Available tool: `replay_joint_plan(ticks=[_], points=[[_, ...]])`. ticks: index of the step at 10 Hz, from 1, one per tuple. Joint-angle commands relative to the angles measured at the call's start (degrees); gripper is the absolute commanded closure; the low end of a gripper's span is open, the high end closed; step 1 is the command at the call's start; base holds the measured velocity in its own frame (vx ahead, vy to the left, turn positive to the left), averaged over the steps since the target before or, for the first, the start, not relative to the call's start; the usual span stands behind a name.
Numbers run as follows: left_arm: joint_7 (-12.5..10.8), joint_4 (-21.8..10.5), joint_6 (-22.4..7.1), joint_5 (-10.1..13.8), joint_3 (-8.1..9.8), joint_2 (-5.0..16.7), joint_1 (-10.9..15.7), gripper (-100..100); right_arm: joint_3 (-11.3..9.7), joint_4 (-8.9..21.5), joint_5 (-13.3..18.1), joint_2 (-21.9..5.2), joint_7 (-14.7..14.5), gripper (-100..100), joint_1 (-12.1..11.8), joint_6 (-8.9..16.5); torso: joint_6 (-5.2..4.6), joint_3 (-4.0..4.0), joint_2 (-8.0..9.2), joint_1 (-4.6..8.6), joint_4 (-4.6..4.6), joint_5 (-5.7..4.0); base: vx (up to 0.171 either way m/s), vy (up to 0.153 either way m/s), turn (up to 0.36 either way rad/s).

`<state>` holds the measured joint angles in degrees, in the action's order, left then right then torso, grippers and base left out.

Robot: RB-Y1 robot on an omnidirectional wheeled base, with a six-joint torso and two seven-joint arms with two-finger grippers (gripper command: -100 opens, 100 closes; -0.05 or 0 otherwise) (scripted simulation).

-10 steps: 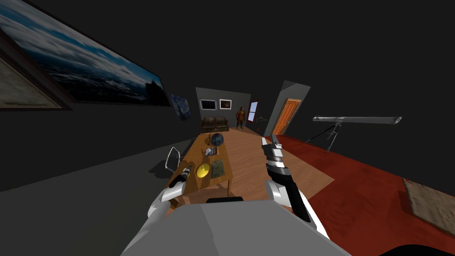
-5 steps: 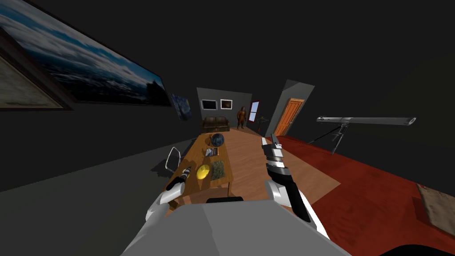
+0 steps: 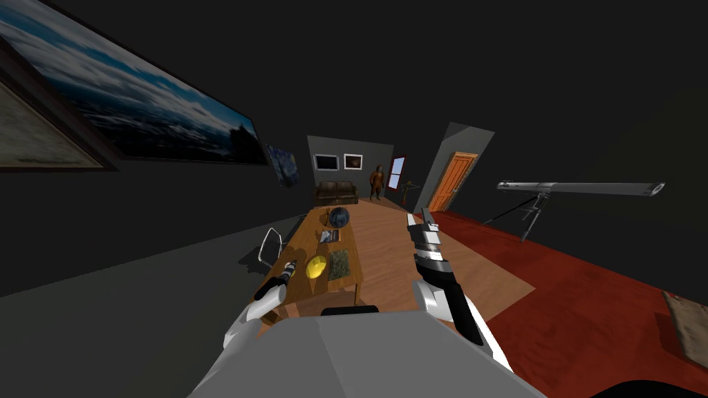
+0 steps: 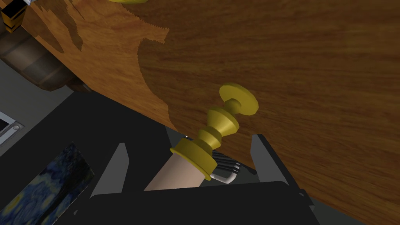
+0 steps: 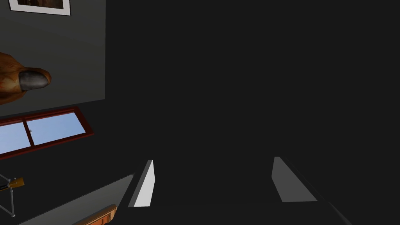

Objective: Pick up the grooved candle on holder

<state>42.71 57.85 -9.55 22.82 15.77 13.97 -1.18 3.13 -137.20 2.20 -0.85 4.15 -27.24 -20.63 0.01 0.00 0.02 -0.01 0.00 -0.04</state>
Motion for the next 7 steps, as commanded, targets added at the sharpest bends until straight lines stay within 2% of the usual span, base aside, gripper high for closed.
replay_joint_plan(ticks=[1, 2, 6, 7], points=[[0.00, 0.00, 0.00, 0.00, 0.00, 0.00, 0.00, -100, 0.00, 0.00, 0.00, 0.00, 0.00, 0, 0.00, 0.00, 0.00, 0.00, 0.00, 0.00, 0.00, 0.00, 0.000, 0.000, 0.000], [0.37, 0.01, 0.01, 0.11, 0.01, -0.01, -0.02, 100, 0.00, 0.00, 0.00, 0.00, 0.00, 0, 0.00, 0.00, 0.00, 0.00, 0.00, -0.02, 0.00, 0.00, 0.000, 0.000, 0.000], [0.43, 0.02, -0.01, 0.04, -0.03, 0.02, -0.01, 100, 0.00, 0.00, 0.00, 0.00, 0.00, 0, 0.00, 0.00, 0.04, 0.00, 0.00, -0.16, 0.01, 0.09, 0.000, 0.000, 0.000], [0.44, 0.02, 0.00, 0.04, -0.03, 0.02, -0.01, 0, 0.00, 0.00, 0.00, 0.00, 0.00, 0, 0.00, 0.00, 0.04, 0.00, 0.00, -0.17, 0.01, 0.09, 0.000, 0.000, 0.000]])
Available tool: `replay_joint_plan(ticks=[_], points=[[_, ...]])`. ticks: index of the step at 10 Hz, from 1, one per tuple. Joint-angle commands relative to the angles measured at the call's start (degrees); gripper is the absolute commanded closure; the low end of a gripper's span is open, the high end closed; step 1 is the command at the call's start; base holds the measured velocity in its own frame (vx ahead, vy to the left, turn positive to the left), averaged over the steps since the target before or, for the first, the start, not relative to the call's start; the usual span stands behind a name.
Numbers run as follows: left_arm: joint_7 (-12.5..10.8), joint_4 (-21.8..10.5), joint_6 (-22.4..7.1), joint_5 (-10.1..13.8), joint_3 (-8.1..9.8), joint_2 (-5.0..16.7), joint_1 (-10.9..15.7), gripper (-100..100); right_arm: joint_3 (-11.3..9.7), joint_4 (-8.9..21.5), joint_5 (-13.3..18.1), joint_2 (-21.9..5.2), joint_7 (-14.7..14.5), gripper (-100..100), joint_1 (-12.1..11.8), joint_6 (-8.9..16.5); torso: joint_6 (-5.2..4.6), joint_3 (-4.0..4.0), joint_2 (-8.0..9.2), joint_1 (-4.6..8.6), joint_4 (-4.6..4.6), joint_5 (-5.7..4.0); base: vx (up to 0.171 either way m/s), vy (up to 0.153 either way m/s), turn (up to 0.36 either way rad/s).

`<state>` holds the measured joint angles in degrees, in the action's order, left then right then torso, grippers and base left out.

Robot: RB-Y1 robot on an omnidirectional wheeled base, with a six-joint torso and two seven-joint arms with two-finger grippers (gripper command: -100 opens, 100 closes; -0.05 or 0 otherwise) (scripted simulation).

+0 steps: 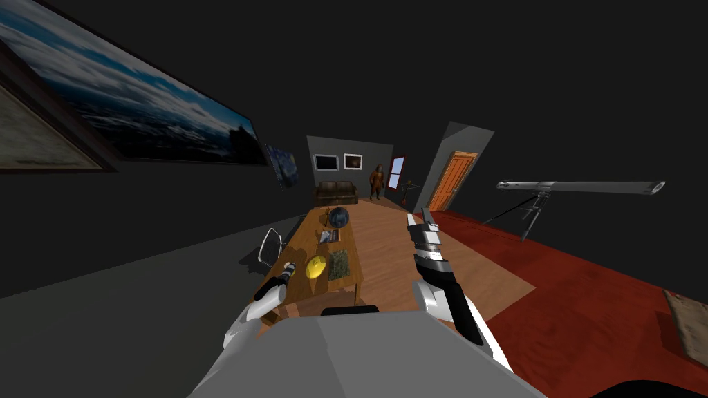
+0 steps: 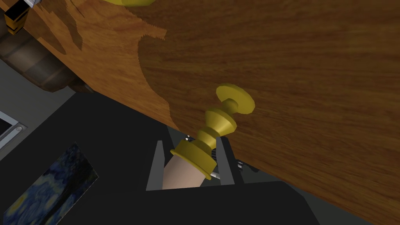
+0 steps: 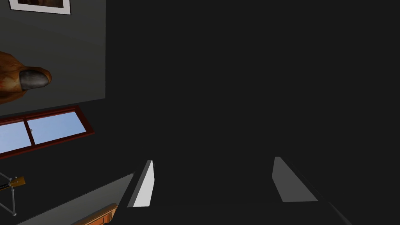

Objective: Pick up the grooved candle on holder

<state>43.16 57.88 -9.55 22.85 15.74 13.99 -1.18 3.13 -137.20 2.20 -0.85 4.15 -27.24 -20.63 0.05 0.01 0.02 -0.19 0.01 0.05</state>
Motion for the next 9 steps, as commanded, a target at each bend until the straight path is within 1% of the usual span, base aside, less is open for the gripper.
replay_joint_plan(ticks=[1, 2, 3, 4, 5, 6, 7, 8, 9], points=[[-2.39, 0.04, -0.32, -2.29, -0.19, 0.02, 0.25, 100, 0.00, 0.00, 0.00, 0.00, 0.00, 0, 0.00, 0.00, 0.00, 0.00, 0.00, 0.00, 0.00, 0.00, 0.002, 0.009, -0.025], [-3.93, 0.07, -0.69, -4.04, -0.51, 0.14, 0.57, 100, 0.00, 0.00, 0.00, 0.00, 0.00, 0, 0.00, 0.00, -0.02, 0.00, -0.01, -0.03, 0.01, 0.00, 0.003, 0.017, -0.048], [-5.54, 0.07, -0.69, -5.15, -0.51, 0.14, 0.57, 100, 0.00, 0.00, 0.00, 0.00, 0.00, 0, 0.00, 0.00, -0.03, -0.01, -0.03, -0.05, 0.01, 0.01, 0.002, 0.011, -0.033], [-7.18, 0.09, -1.06, -7.13, -0.82, 0.26, 0.88, 100, 0.00, 0.00, 0.00, 0.00, 0.00, 0, 0.00, 0.00, 0.00, -0.01, -0.02, -0.04, 0.00, 0.01, -0.017, 0.006, -0.040], [-8.82, 0.09, -1.06, -8.01, -0.82, 0.26, 0.88, 100, 0.00, 0.00, 0.00, 0.00, 0.00, 0, 0.00, 0.00, 0.00, 0.01, 0.03, -0.02, 0.00, 0.01, -0.024, 0.007, -0.019], [-10.45, 0.12, -1.43, -10.10, -1.13, 0.38, 1.20, 100, 0.00, 0.00, 0.00, 0.00, 0.00, 0, 0.00, 0.00, 0.03, 0.03, 0.07, -0.03, 0.00, 0.01, -0.043, 0.009, -0.036], [-12.09, 0.12, -1.43, -10.87, -1.13, 0.38, 1.20, 100, 0.00, 0.00, 0.00, 0.00, 0.00, 0, 0.01, 0.00, 0.02, 0.06, 0.13, -0.04, 0.01, 0.02, -0.040, 0.007, -0.025], [-13.72, 0.15, -1.79, -13.06, -1.44, 0.50, 1.51, 100, 0.00, 0.00, 0.00, 0.00, 0.00, 0, 0.00, 0.00, 0.04, 0.07, 0.14, -0.03, 0.00, 0.01, -0.038, 0.004, -0.042], [-15.37, 0.15, -1.79, -13.74, -1.44, 0.50, 1.51, 100, 0.00, 0.00, 0.00, 0.00, 0.00, 0, 0.01, 0.00, 0.02, 0.06, 0.13, -0.02, 0.00, 0.01, -0.033, 0.007, -0.020]])
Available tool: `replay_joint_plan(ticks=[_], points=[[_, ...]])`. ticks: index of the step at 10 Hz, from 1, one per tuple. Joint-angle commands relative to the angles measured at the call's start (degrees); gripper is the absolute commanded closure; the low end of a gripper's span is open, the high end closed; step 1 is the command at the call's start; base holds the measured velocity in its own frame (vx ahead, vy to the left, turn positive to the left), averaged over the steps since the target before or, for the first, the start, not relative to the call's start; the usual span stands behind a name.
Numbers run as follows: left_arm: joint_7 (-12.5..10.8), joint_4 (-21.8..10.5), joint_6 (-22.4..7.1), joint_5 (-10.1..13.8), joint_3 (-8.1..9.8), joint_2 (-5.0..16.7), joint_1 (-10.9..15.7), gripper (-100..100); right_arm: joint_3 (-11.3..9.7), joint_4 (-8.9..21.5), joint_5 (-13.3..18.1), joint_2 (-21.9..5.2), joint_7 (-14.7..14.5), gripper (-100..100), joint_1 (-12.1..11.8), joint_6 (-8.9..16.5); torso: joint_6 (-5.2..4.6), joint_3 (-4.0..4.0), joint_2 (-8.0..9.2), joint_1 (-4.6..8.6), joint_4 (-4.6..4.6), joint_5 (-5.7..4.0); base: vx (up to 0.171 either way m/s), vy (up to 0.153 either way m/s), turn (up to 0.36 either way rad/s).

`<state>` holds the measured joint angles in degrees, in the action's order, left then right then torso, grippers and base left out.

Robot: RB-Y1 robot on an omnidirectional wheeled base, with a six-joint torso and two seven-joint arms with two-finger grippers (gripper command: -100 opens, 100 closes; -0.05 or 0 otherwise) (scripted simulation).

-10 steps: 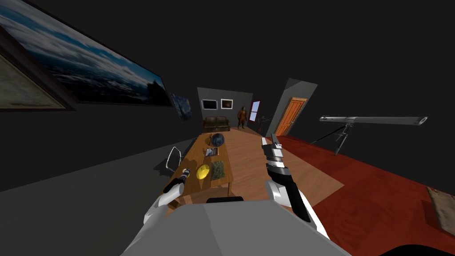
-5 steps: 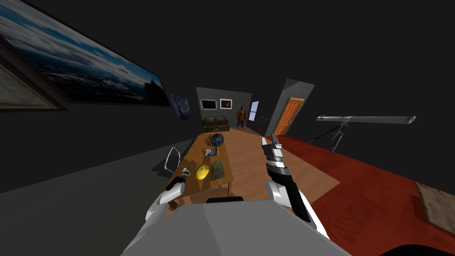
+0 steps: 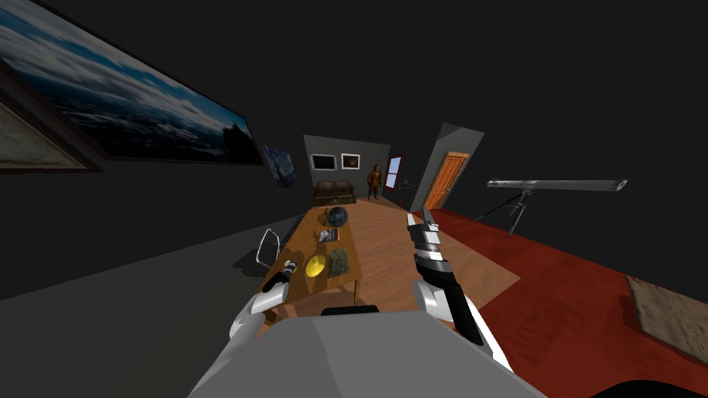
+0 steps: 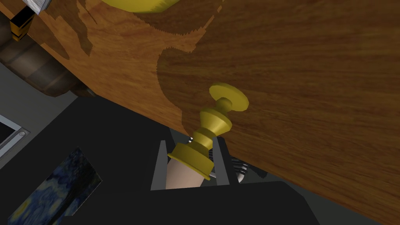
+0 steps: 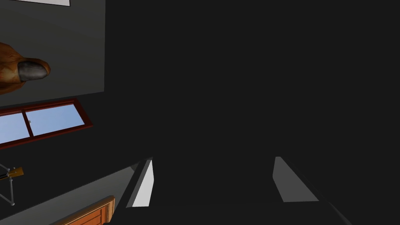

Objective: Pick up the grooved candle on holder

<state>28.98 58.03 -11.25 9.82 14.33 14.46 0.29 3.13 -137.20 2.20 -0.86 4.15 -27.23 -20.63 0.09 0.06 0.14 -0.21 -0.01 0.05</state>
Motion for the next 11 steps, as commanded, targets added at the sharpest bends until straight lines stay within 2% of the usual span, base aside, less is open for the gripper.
replay_joint_plan(ticks=[1, 2, 3, 4, 5, 6, 7, 8, 9, 10, 11], points=[[-2.86, 0.02, -0.46, -2.86, -0.34, 0.14, 0.36, 100, 0.00, 0.00, 0.00, 0.00, 0.00, 0, 0.00, 0.00, 0.00, 0.00, 0.00, 0.00, 0.00, 0.00, -0.040, 0.009, -0.034], [-4.53, 0.02, -0.46, -3.57, -0.34, 0.14, 0.36, 100, 0.00, 0.00, 0.00, 0.00, 0.00, 0, 0.00, 0.00, -0.02, 0.00, 0.01, 0.00, 0.00, -0.01, -0.036, 0.007, -0.028], [-6.19, 0.04, -0.83, -5.73, -0.66, 0.26, 0.67, 100, 0.00, 0.00, 0.00, 0.00, 0.00, 0, 0.00, 0.00, -0.01, -0.01, -0.01, 0.01, -0.02, -0.01, -0.038, 0.004, -0.037], [-7.85, 0.04, -0.83, -6.43, -0.66, 0.26, 0.67, 100, 0.00, 0.00, 0.00, 0.00, 0.00, 0, 0.00, 0.00, -0.04, -0.02, -0.01, 0.03, -0.02, -0.02, -0.030, 0.003, -0.023], [-9.49, 0.07, -1.20, -8.63, -0.97, 0.38, 0.99, 100, 0.00, 0.00, 0.00, 0.00, 0.00, 0, 0.00, 0.00, -0.03, -0.03, -0.04, 0.04, -0.03, -0.03, -0.045, 0.008, -0.034], [-11.15, 0.07, -1.20, -9.29, -0.97, 0.38, 0.99, 100, 0.00, 0.00, 0.00, 0.00, 0.00, 0, 0.00, 0.00, -0.05, -0.02, -0.01, 0.03, -0.03, -0.03, -0.040, 0.007, -0.027], [-12.80, 0.09, -1.57, -11.49, -1.28, 0.50, 1.31, 100, 0.00, 0.00, 0.00, 0.00, 0.00, 0, 0.00, 0.00, -0.03, -0.02, -0.02, 0.04, -0.03, -0.04, -0.043, 0.006, -0.042], [-14.45, 0.09, -1.57, -12.15, -1.28, 0.50, 1.31, 100, 0.00, 0.00, 0.00, 0.00, 0.00, 0, 0.00, 0.00, -0.06, -0.02, -0.01, 0.05, -0.03, -0.04, -0.030, 0.006, -0.024], [-16.09, 0.12, -1.93, -14.38, -1.59, 0.62, 1.62, 100, 0.00, 0.00, 0.00, 0.00, 0.00, 0, 0.00, 0.00, -0.04, -0.04, -0.05, 0.05, -0.04, -0.05, -0.035, 0.007, -0.038], [-17.74, 0.12, -1.93, -15.01, -1.59, 0.62, 1.62, 100, 0.00, 0.00, 0.00, 0.00, 0.00, 0, 0.00, 0.00, -0.06, -0.04, -0.05, 0.05, -0.04, -0.05, -0.032, 0.005, -0.026], [-16.51, 0.18, -1.89, -14.36, -1.55, 0.60, 1.56, 100, 0.00, 0.00, 0.00, 0.00, 0.00, 0, 0.00, 0.00, -0.04, -0.05, -0.06, 0.06, -0.05, -0.05, -0.011, 0.001, -0.003]])
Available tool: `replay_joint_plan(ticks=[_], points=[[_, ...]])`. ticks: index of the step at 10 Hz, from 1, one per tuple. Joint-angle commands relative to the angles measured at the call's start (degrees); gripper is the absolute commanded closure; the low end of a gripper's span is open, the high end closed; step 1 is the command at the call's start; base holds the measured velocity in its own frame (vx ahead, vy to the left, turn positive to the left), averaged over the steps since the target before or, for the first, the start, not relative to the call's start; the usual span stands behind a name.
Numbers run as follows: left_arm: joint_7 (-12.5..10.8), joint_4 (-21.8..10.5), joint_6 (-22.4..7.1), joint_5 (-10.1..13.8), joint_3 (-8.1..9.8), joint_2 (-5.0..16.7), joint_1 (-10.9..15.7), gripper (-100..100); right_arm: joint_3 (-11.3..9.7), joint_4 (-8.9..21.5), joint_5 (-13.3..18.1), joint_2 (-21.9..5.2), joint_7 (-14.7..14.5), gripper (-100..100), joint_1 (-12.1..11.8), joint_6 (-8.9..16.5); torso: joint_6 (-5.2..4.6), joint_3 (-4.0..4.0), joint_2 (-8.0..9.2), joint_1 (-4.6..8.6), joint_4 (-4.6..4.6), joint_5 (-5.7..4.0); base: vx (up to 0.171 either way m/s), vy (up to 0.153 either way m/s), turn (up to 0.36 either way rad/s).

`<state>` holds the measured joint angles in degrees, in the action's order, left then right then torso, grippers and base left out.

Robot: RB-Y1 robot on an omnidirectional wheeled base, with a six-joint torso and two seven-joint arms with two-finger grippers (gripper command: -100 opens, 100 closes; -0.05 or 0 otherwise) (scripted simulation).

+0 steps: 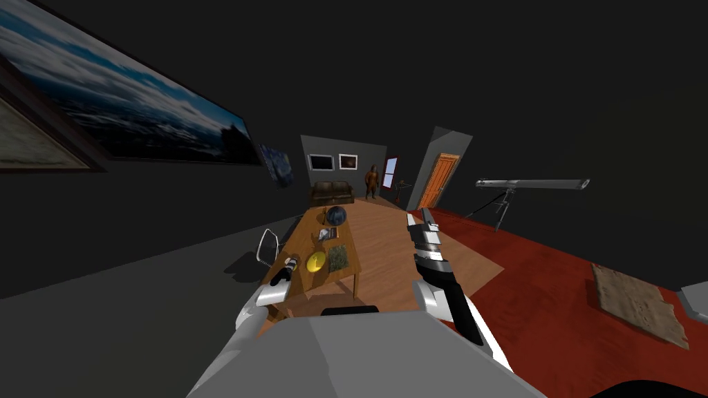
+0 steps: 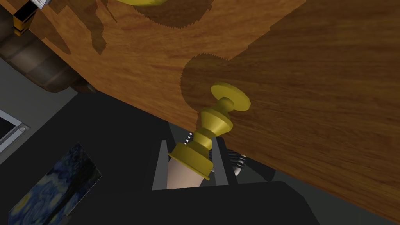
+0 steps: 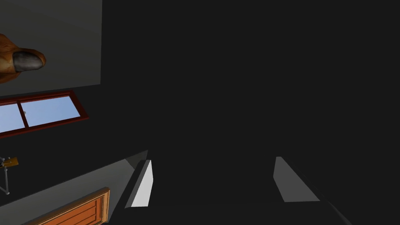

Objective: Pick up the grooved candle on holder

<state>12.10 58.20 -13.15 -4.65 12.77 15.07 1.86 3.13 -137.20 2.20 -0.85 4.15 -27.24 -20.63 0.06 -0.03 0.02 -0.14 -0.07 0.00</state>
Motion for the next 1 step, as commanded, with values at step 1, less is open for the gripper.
replay_joint_plan(ticks=[1], points=[[0.00, 0.00, 0.00, 0.00, 0.00, 0.00, 0.00, 0, 0.00, 0.00, 0.00, 0.00, 0.00, 0, 0.00, 0.00, 0.00, 0.00, 0.00, 0.00, 0.00, 0.00, 0.000, 0.000, 0.000]])
